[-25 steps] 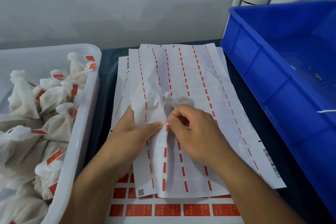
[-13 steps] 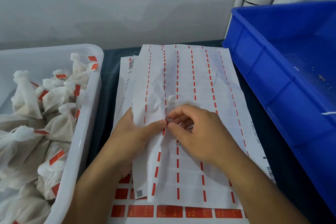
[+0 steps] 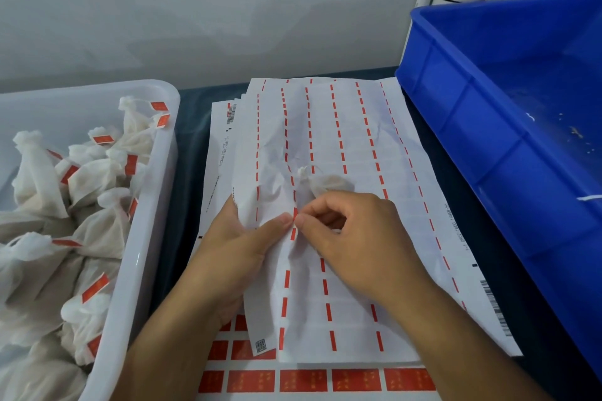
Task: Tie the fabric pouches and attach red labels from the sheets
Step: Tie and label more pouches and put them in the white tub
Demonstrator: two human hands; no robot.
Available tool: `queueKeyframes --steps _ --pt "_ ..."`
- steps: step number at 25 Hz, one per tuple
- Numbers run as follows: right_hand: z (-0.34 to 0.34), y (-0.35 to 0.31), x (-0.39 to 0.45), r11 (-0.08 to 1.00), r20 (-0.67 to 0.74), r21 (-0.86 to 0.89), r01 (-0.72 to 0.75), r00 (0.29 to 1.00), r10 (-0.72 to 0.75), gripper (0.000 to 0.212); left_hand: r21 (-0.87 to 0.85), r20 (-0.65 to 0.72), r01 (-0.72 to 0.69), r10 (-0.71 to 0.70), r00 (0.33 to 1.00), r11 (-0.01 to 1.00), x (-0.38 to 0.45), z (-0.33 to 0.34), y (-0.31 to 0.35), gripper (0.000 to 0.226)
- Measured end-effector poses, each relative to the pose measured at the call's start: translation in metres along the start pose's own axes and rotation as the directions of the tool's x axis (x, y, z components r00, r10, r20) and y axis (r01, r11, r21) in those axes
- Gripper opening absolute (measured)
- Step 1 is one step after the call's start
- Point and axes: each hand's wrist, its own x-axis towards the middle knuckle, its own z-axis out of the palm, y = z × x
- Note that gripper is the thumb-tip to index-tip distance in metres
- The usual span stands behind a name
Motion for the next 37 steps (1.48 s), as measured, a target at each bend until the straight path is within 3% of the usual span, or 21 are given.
queueKeyframes --steps 8,16,26,29,33,37 --pt "0.011 -0.002 0.000 0.995 -0.036 -0.063 -0.082 0.996 0.080 0.017 0.043 -0.050 0.007 -0.005 0.999 0.999 0.000 0.002 -0.003 0.049" --pt "-0.008 -0.003 -0.001 0.998 0.110 -0.042 -0.056 0.992 0.061 0.018 0.008 0.049 0.015 -0.016 0.999 1.000 0.001 -0.003 -0.001 0.049" --pt "-0.012 -0.003 0.001 0.998 0.147 -0.060 -0.030 0.988 0.038 0.025 0.044 0.061 -0.031 0.028 0.998 0.999 -0.004 0.002 -0.002 0.049" --pt "-0.009 -0.002 0.001 0.995 0.155 -0.102 -0.022 0.987 0.038 0.023 0.099 0.024 -0.074 0.072 0.997 0.992 -0.005 0.005 -0.004 0.053" --pt "-0.009 -0.002 0.003 0.994 0.163 -0.108 -0.020 0.986 0.037 0.020 0.129 -0.004 -0.130 0.132 0.991 0.983 -0.004 0.007 -0.004 0.039" --pt "-0.007 -0.002 0.001 0.992 0.145 -0.125 0.005 0.989 0.013 0.008 0.134 0.015 -0.108 0.107 0.994 0.985 -0.005 0.007 -0.002 0.041"
